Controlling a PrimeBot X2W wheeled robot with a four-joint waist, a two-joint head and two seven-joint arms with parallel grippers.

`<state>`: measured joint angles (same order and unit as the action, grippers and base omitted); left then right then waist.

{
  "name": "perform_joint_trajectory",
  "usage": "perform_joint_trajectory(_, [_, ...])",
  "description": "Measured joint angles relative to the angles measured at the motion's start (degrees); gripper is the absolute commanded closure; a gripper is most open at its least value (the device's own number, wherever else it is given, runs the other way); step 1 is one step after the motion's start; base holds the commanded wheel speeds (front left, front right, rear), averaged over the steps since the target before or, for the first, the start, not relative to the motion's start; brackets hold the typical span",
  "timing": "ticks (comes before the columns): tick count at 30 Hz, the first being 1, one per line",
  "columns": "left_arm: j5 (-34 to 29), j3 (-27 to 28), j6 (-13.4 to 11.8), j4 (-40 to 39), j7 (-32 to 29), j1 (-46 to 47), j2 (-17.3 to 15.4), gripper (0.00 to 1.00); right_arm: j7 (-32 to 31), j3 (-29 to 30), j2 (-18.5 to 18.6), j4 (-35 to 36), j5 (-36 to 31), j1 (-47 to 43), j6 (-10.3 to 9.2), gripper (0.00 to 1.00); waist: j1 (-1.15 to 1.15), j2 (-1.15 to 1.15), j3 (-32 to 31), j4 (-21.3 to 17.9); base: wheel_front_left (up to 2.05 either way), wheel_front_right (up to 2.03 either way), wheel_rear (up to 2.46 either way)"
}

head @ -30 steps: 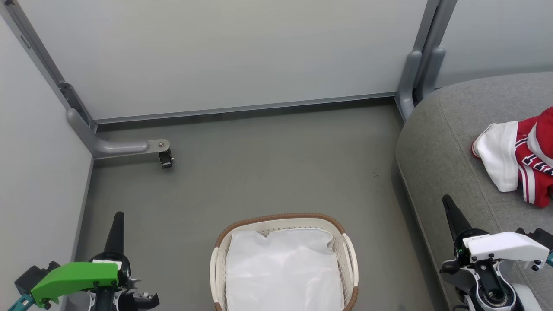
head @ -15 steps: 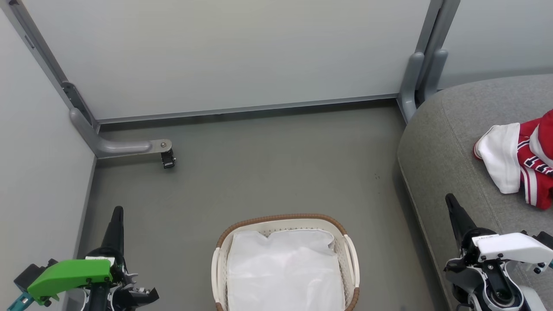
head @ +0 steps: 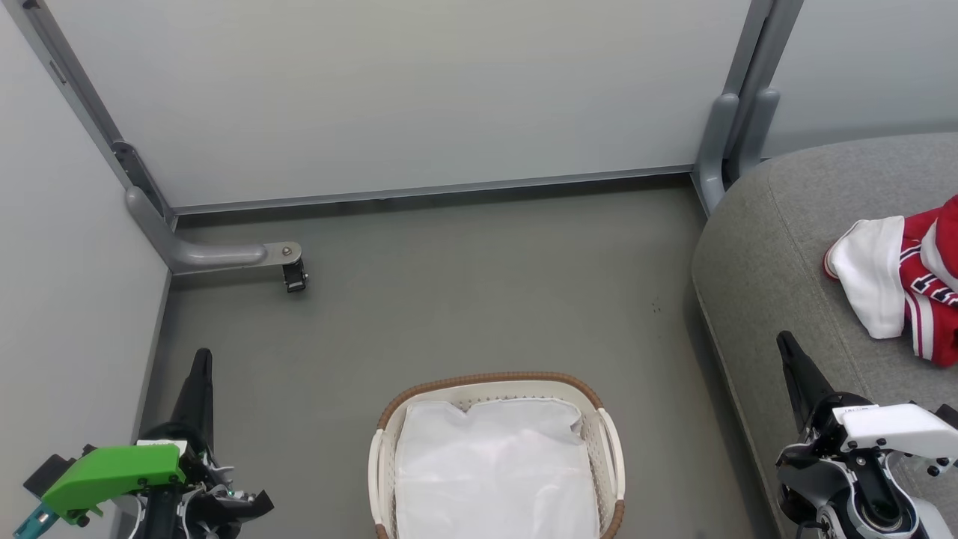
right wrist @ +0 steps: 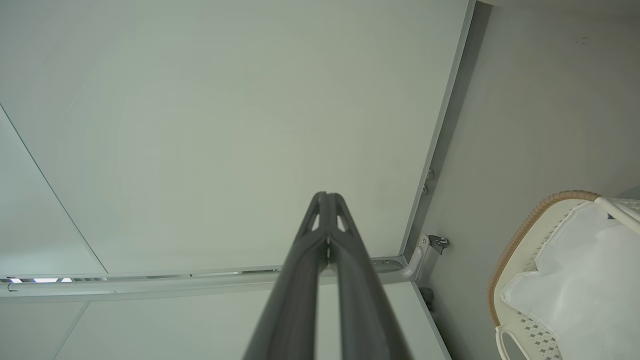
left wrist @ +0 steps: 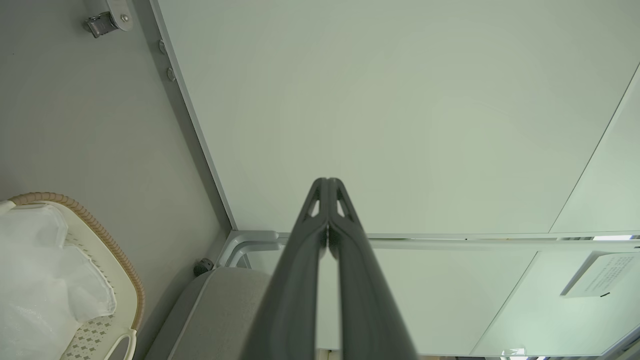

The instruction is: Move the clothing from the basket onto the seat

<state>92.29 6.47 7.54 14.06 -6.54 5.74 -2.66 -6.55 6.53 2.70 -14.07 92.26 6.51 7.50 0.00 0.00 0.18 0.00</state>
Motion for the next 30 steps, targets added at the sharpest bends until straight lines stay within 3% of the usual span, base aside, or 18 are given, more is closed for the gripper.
perform_joint_trajectory(30, [0.03, 0.02, 0.0, -0.05, -0.01, 0.14, -0.01, 1.0, 0.0, 0.03, 0.0, 0.05, 0.04, -0.01, 0.0, 1.0, 0.0, 0.0, 0.0, 0.0, 0.0, 0.0, 0.0])
